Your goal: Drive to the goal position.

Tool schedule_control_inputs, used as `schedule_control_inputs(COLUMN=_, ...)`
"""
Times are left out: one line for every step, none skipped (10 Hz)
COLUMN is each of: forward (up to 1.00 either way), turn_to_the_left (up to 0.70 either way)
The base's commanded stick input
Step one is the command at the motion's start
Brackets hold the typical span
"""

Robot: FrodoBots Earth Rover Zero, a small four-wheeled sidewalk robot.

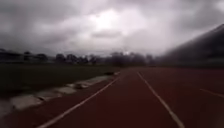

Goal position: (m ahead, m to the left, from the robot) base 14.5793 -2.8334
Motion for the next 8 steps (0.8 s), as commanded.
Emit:
schedule_control_inputs(forward=0.7, turn_to_the_left=0.0)
schedule_control_inputs(forward=0.7, turn_to_the_left=0.0)
schedule_control_inputs(forward=0.7, turn_to_the_left=0.0)
schedule_control_inputs(forward=0.7, turn_to_the_left=0.0)
schedule_control_inputs(forward=0.7, turn_to_the_left=0.0)
schedule_control_inputs(forward=0.7, turn_to_the_left=0.0)
schedule_control_inputs(forward=0.7, turn_to_the_left=0.0)
schedule_control_inputs(forward=0.7, turn_to_the_left=0.0)
